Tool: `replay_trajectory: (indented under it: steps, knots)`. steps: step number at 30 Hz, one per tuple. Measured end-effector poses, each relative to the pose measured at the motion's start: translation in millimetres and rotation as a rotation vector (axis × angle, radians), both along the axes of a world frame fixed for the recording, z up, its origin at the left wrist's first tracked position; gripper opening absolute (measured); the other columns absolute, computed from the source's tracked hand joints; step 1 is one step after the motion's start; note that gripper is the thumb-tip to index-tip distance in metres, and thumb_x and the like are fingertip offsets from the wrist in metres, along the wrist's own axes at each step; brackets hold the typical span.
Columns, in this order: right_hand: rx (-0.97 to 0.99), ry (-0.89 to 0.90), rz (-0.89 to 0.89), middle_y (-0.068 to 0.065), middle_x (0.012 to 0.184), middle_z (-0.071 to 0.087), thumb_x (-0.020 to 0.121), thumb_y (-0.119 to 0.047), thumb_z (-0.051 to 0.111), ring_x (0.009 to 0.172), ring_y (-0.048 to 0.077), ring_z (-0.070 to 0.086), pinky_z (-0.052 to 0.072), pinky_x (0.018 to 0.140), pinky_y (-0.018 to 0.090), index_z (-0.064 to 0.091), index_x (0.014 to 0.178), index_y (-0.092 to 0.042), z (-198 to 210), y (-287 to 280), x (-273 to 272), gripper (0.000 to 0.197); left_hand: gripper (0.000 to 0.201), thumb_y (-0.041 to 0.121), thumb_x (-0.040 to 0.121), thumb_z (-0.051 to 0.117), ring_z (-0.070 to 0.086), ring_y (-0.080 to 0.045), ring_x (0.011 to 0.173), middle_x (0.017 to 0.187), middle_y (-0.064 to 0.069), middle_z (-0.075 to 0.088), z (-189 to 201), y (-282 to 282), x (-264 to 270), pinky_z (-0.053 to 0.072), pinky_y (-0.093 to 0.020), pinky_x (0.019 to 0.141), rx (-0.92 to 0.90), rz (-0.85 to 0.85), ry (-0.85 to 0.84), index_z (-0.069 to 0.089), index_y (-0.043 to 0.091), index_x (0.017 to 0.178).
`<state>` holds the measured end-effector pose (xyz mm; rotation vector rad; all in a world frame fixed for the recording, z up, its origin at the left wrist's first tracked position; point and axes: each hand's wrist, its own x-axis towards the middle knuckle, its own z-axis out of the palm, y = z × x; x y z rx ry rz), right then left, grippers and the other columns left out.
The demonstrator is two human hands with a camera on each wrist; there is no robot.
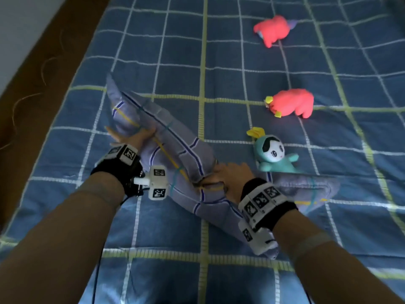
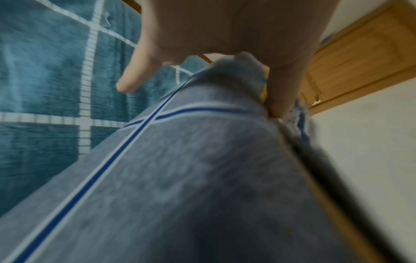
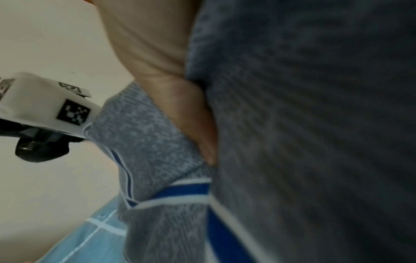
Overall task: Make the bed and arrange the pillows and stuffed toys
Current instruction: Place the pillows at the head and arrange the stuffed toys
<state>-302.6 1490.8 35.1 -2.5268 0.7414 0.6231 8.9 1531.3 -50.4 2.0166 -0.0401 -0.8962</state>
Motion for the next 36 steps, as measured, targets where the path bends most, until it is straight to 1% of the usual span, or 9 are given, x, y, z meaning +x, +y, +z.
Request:
replay_trajectory:
  steps: [5,8,11,13,20,23,30,34,36]
  knots:
    - [0.171,0.024,-0.273,-0.017,0.15,0.029,0.09,-0.019,0.047,0.138,0.023,0.03,0.023,0.111,0.054,0.046,0.127,-0.052,-50,10,-14,0.049,0.144,0.045,0.037,0.091,0.052,-0.034,0.122,0.146,-0.015,0.041,-13,-3,-47,0.045,-0.056,0.097,-0.027,-0.09,-0.009,0.005,0.018,0.15]
    - [0.149,0.004,-0.301,-0.02,0.148,0.031,0.088,-0.022,0.051,0.134,0.027,0.036,0.029,0.109,0.054,0.046,0.125,-0.056,-48,-1,-15,0.05,0.129,0.065,0.031,0.085,0.052,-0.034,0.122,0.141,-0.015,0.048,-32,-20,-40,0.045,-0.048,0.101,0.097,-0.234,0.014,0.042,0.012,0.139]
    - [0.114,-0.01,-0.335,-0.02,0.15,0.027,0.088,-0.025,0.053,0.133,0.028,0.034,0.027,0.109,0.057,0.045,0.124,-0.057,-34,-5,-12,0.049,0.074,0.05,0.08,0.066,0.045,-0.033,0.131,0.142,-0.02,0.045,1,-23,-42,0.037,-0.034,0.106,0.099,-0.38,0.001,0.045,0.008,0.137]
    - [0.064,0.012,-0.358,-0.017,0.15,0.025,0.089,-0.027,0.054,0.13,0.029,0.034,0.025,0.108,0.059,0.041,0.128,-0.056,-25,2,-10,0.05,0.052,0.029,0.092,0.056,0.045,-0.033,0.13,0.14,-0.021,0.047,25,-18,-46,0.037,-0.028,0.089,0.137,-0.342,-0.077,0.045,0.003,0.136]
    - [-0.147,-0.152,-0.519,0.001,0.135,0.036,0.075,-0.008,0.059,0.12,0.033,0.042,0.042,0.09,0.046,0.035,0.133,-0.036,24,18,-22,0.069,0.041,0.025,0.091,0.057,0.055,-0.034,0.118,0.122,-0.029,0.057,136,3,-76,0.042,-0.037,0.089,-0.158,-0.25,-0.163,0.058,-0.008,0.117]
    - [-0.155,-0.359,-0.532,0.006,0.128,0.039,0.07,-0.004,0.062,0.112,0.037,0.048,0.048,0.085,0.05,0.041,0.129,-0.029,49,15,-31,0.068,0.023,0.015,0.082,0.069,0.056,-0.02,0.1,0.104,-0.013,0.059,192,11,-90,0.049,-0.036,0.073,-0.444,-0.162,-0.122,0.063,0.002,0.1]
    - [-0.109,-0.55,-0.633,0.02,0.12,0.041,0.077,-0.005,0.064,0.108,0.034,0.049,0.041,0.092,0.042,0.047,0.119,0.001,84,20,-52,0.045,0.047,0.026,0.047,0.081,0.065,-0.021,0.09,0.067,0.004,0.073,285,27,-160,0.053,-0.044,0.086,-0.71,-0.256,-0.224,0.074,0.011,0.09]
    - [0.095,-0.968,-0.924,0.007,0.117,0.043,0.061,-0.031,0.079,0.11,0.02,0.046,0.041,0.098,0.032,0.043,0.118,-0.003,130,25,-67,0.073,0.042,0.023,0.06,0.082,0.057,-0.014,0.085,0.085,-0.009,0.066,276,34,-215,0.046,-0.032,0.073,-0.561,-0.55,-0.392,0.073,0.008,0.098]
    - [0.225,-1.125,-0.972,-0.019,0.092,0.062,0.059,-0.035,0.077,0.086,-0.005,0.059,0.048,0.078,0.01,0.047,0.103,-0.013,161,25,-75,0.057,0.031,0.021,0.067,0.08,0.054,-0.014,0.08,0.082,-0.009,0.063,255,37,-233,0.038,-0.029,0.062,-0.433,-0.691,-0.415,0.072,0.004,0.092]
